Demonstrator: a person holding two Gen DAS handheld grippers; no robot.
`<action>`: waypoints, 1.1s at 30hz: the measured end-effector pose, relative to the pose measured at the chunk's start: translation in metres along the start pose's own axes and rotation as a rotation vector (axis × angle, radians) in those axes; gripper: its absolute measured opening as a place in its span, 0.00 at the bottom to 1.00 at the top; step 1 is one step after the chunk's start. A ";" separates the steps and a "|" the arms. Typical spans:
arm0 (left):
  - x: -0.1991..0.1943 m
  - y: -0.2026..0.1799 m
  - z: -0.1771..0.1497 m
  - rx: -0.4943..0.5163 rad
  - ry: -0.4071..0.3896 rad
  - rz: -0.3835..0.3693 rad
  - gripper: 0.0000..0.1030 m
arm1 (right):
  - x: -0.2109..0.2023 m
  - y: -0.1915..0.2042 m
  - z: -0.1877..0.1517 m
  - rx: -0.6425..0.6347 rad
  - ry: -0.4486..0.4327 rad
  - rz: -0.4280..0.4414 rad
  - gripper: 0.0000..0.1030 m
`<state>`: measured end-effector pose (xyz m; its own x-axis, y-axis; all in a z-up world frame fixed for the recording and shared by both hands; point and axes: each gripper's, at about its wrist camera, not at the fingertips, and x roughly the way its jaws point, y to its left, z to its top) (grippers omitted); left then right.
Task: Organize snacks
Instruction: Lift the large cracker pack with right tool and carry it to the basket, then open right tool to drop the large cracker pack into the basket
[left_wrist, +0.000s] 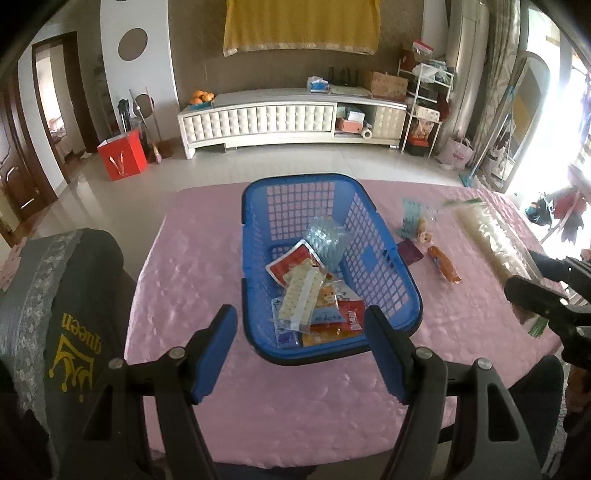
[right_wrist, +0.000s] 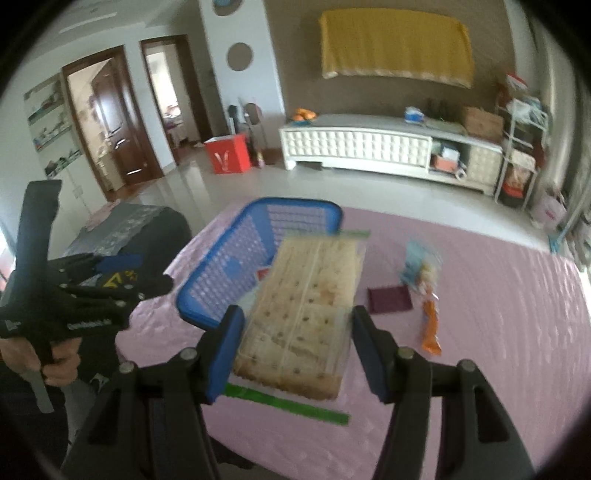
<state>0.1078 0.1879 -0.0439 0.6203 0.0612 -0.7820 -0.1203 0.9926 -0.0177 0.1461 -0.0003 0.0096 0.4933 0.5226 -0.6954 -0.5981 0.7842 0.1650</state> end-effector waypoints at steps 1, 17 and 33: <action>-0.001 0.003 0.000 -0.003 -0.006 0.001 0.67 | 0.003 0.003 0.002 -0.014 -0.003 0.000 0.48; 0.037 0.039 0.002 -0.071 0.023 -0.002 0.67 | 0.097 0.037 0.036 -0.135 0.116 0.043 0.12; 0.073 0.055 0.004 -0.094 0.056 0.000 0.67 | 0.146 0.044 0.024 -0.201 0.212 -0.027 0.74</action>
<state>0.1494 0.2473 -0.0999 0.5764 0.0526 -0.8155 -0.1942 0.9781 -0.0742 0.2072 0.1183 -0.0678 0.3807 0.4046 -0.8315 -0.7103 0.7036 0.0171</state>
